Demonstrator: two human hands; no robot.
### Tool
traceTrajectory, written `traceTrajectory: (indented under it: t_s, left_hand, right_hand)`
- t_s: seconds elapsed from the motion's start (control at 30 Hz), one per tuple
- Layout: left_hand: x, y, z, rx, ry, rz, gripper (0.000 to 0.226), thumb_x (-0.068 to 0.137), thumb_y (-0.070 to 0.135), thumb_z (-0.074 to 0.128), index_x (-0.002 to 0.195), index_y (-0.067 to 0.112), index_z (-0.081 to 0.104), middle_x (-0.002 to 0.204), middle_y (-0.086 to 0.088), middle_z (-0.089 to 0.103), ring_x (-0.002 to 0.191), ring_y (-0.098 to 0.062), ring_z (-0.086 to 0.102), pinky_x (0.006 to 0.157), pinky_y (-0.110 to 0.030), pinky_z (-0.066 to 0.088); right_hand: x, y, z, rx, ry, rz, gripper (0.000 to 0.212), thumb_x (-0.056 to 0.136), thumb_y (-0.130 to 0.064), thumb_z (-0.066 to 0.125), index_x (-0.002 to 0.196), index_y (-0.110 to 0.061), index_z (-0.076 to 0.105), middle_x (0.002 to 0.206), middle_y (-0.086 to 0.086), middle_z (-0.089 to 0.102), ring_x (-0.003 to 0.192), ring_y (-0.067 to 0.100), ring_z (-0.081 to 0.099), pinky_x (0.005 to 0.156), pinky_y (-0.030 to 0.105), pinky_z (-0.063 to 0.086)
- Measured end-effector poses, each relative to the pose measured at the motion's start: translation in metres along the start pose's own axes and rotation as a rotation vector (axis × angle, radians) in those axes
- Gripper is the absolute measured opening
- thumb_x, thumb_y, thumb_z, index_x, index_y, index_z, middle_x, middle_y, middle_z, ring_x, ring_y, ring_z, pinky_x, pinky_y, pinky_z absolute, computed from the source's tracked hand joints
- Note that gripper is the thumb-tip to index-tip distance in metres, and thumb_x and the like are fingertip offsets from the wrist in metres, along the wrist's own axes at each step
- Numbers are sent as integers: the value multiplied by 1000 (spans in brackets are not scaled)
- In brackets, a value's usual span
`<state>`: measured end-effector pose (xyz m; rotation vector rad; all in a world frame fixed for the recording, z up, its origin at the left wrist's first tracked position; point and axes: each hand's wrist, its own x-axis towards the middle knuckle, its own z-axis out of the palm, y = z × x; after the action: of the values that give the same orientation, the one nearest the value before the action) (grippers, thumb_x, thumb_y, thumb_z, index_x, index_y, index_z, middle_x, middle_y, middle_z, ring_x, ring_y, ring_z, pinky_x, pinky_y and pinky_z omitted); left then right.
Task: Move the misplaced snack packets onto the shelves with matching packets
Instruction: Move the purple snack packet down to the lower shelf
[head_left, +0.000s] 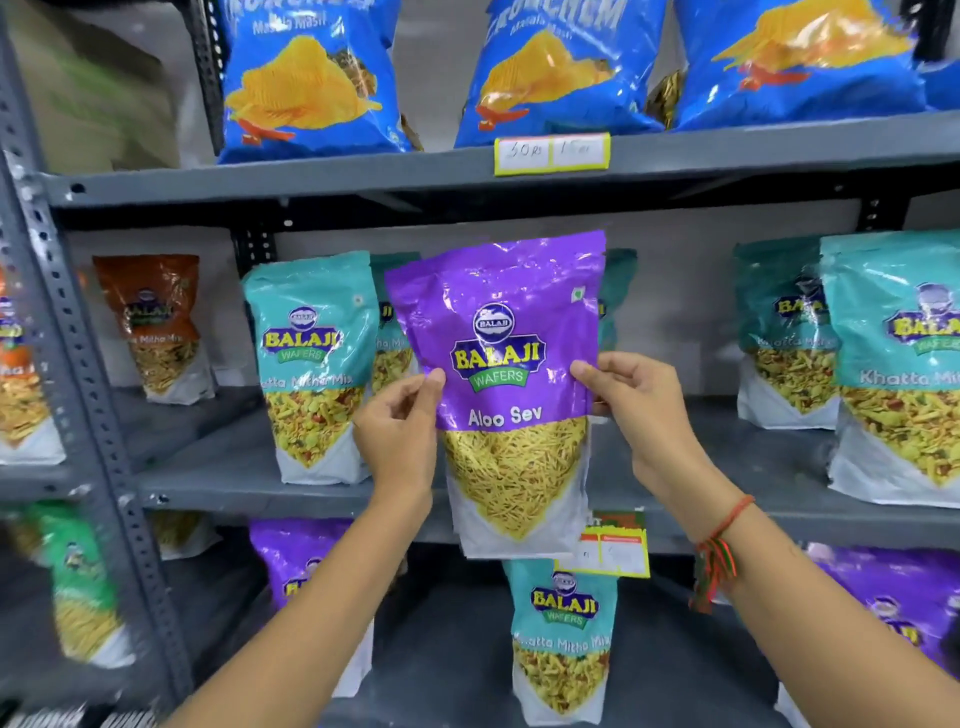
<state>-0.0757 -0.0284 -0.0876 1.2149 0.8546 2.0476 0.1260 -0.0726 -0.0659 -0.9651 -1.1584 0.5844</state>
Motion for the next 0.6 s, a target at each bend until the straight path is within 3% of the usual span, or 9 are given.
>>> traceTrajectory:
  t_s: [0.1, 0.23, 0.33, 0.43, 0.5, 0.53, 0.6]
  left_hand:
    - [-15, -2, -42, -25, 52, -8, 20, 81, 16, 75, 65, 27, 73, 53, 18, 65, 56, 3, 52, 61, -17, 45]
    - [-47, -22, -101, 44, 70, -44, 16, 85, 12, 71, 70, 16, 70, 50, 20, 64, 54, 8, 51, 57, -10, 44]
    - [-68, -55, -144, 149, 49, -69, 18, 85, 8, 70, 71, 18, 72, 53, 19, 67, 54, 8, 51, 57, -11, 45]
    - [-82, -96, -180, 290, 48, -168, 21, 84, 15, 73, 68, 29, 74, 59, 20, 71, 57, 7, 56, 62, -14, 49]
    - [-87, -122, -198, 398, 27, -220, 10, 78, 32, 75, 69, 36, 75, 64, 20, 73, 62, 0, 61, 70, -24, 54]
    - [-88, -133, -203, 459, 15, -239, 5, 76, 38, 74, 72, 35, 76, 66, 17, 74, 64, -5, 63, 74, -32, 55]
    - [-86, -158, -210, 530, 3, -294, 17, 73, 45, 72, 74, 28, 76, 66, 8, 74, 65, -14, 64, 79, -44, 56]
  right_hand:
    - [-31, 13, 20, 78, -90, 21, 6, 87, -9, 69, 84, -7, 75, 72, -2, 77, 63, 9, 67, 60, 20, 53]
    - [-82, 57, 41, 81, -180, 97, 9, 85, -9, 71, 77, -6, 74, 67, -1, 75, 61, 9, 63, 59, 21, 50]
    - [-114, 104, 56, 30, -215, 172, 20, 83, -16, 74, 80, 4, 70, 72, 26, 70, 68, 16, 58, 64, 30, 46]
    - [-134, 148, 66, -68, -232, 264, 14, 85, -14, 73, 78, -2, 73, 73, 12, 75, 65, 17, 66, 63, 33, 56]
    - [-141, 178, 71, -149, -257, 303, 9, 84, -19, 73, 79, -13, 77, 79, 8, 80, 76, 27, 75, 70, 45, 62]
    - [-143, 191, 74, -204, -262, 304, 8, 83, -22, 73, 80, -18, 78, 77, 8, 80, 75, 26, 75, 71, 47, 62]
    - [-142, 218, 77, -322, -257, 306, 8, 81, -25, 73, 77, -20, 78, 70, 4, 78, 62, 13, 67, 65, 44, 58]
